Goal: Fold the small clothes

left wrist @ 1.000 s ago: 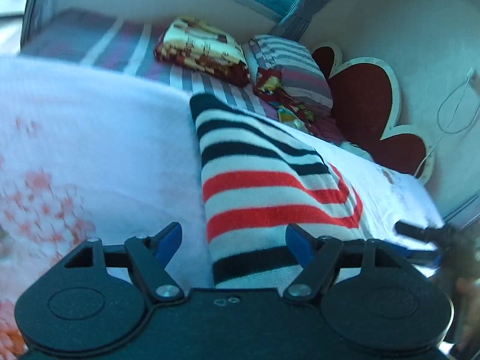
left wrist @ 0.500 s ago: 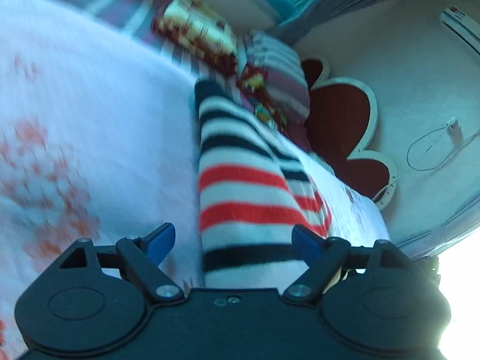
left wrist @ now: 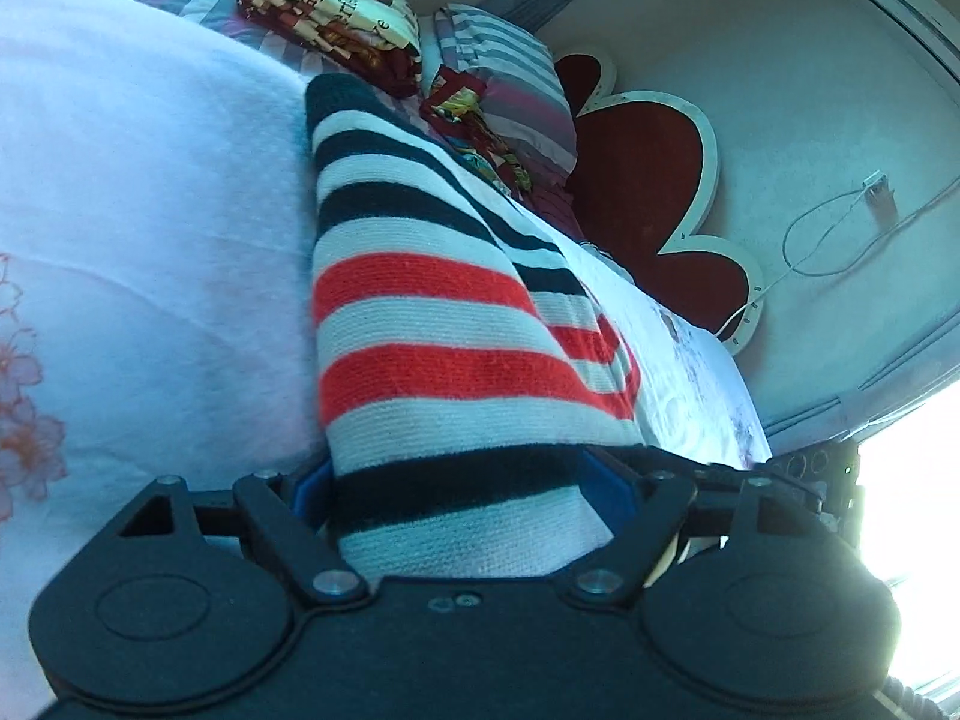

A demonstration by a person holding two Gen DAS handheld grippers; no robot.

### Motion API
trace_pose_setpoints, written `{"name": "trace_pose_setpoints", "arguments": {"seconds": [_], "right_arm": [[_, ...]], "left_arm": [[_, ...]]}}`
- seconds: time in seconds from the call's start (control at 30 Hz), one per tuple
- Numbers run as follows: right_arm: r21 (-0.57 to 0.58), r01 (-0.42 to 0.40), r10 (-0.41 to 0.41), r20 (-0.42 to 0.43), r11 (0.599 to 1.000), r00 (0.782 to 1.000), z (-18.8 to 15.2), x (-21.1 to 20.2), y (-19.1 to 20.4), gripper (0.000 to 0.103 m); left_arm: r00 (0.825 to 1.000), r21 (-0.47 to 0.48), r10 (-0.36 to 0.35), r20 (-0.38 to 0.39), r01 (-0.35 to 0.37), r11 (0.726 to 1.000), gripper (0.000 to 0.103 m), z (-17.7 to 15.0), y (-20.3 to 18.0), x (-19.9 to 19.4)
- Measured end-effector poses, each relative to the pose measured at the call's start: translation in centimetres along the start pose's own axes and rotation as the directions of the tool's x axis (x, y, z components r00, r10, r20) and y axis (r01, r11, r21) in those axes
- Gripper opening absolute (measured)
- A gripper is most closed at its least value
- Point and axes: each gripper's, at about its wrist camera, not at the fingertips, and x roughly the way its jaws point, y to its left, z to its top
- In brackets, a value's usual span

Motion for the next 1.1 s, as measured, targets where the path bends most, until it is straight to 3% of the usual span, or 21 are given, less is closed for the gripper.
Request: {"name": "trace_pose_setpoints", "arguments": {"seconds": [0.23, 0.37, 0.43, 0.5, 0.63, 0.83, 1.1], "right_arm": [[-0.109, 0.103, -0.106, -0.019, 0.989, 0.994, -0.3, 0.8, 2.0, 0.055], [-0.339, 0.275, -0.280, 0.035, 0.900, 0.959, -1.9, 2.0, 6.6, 0.038], [-0.389, 0.323, -0.319, 0.077, 0.863, 0.945, -2.8, 2.2, 8.0, 0.036], [-0.416, 0.355, -0.340, 0.113, 0.837, 0.934, -3.8, 2.4, 8.8, 0.035], [-0.460, 0.399, -0.359, 0.175, 0.794, 0.917, -5.4, 2.6, 10.7, 0.034], [-0.525, 0.372, -0.326, 0.183, 0.765, 0.928, -7.7, 3.7, 15.1, 0.034], [-0.578, 0.333, -0.286, 0.174, 0.745, 0.942, -12.3, 7.5, 22.8, 0.034]], "left_arm": [[0.995, 0.123, 0.103, 0.007, -0.103, 0.987, 0.081, -0.5, -2.3, 0.2], [0.980, 0.217, 0.191, 0.046, -0.197, 0.956, 0.073, -1.1, -4.5, 0.5], [0.980, 0.231, 0.187, 0.070, -0.199, 0.952, 0.058, -1.2, -5.0, -0.2], [0.983, 0.230, 0.170, 0.073, -0.182, 0.956, 0.054, -1.2, -5.1, -0.8], [0.983, 0.257, 0.156, 0.093, -0.175, 0.950, 0.052, -1.7, -5.8, -1.9], [0.982, 0.258, 0.141, 0.122, -0.168, 0.951, 0.051, -3.3, -5.9, -4.8], [0.971, 0.260, 0.165, 0.174, -0.207, 0.943, 0.051, -4.3, -3.9, -12.9]]}}
